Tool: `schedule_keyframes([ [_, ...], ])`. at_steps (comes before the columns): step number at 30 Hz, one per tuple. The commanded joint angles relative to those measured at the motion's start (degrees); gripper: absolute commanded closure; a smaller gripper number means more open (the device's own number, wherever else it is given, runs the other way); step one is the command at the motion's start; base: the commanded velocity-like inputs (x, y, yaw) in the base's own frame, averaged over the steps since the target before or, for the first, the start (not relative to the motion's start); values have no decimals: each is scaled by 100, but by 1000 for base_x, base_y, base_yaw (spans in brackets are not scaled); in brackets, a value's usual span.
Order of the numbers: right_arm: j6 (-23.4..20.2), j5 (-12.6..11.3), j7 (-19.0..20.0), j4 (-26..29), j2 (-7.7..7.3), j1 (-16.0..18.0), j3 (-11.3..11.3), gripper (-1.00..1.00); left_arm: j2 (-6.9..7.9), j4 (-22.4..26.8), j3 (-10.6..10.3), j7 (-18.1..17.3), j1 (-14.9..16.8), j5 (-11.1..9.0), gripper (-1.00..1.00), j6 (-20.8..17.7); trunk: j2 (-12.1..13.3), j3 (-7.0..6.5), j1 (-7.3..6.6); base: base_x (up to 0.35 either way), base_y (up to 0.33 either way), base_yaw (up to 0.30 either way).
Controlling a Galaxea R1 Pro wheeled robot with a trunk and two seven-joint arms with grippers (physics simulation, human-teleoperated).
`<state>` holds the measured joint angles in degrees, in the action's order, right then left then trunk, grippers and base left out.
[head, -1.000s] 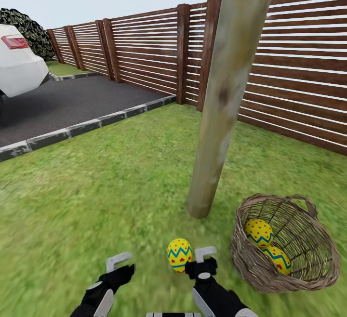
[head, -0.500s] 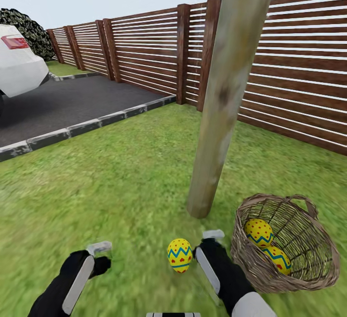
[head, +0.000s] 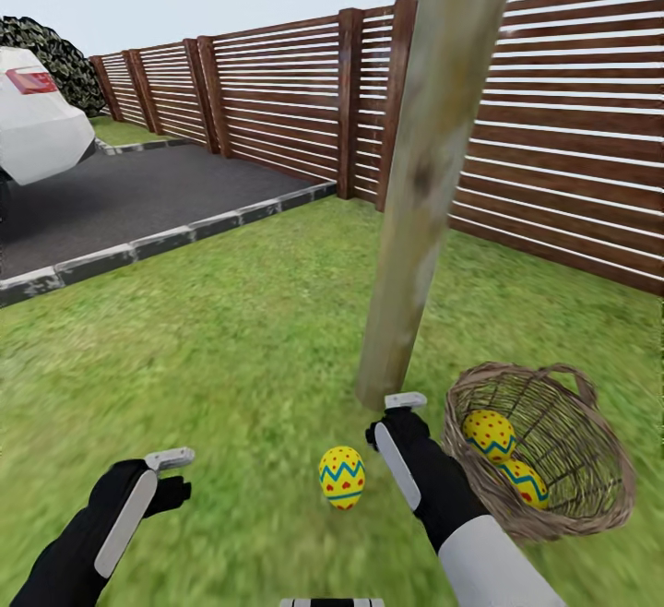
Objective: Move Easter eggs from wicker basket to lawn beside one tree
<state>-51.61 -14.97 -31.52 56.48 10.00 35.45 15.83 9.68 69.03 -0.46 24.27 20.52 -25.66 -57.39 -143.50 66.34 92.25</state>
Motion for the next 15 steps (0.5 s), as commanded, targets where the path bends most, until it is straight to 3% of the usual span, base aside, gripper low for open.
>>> schedule_keyframes([
  [1, -16, -59, -56, 3, 0, 32, 7, -100, 13, 28, 7, 11, 3, -62, -100, -17, -2, 5, -4, -281, -79, 0],
  [6, -28, -61, -49, -3, 0, 166, 16, -100, 42, 161, 291, -291, 4, -68, -100, -26, -2, 5, -4, -306, -92, 0],
  [15, -26, -58, -56, 14, 0, 205, 37, -100, 59, 481, 430, -467, 4, -81, -100, -56, -2, 5, -4, -318, -111, 0],
])
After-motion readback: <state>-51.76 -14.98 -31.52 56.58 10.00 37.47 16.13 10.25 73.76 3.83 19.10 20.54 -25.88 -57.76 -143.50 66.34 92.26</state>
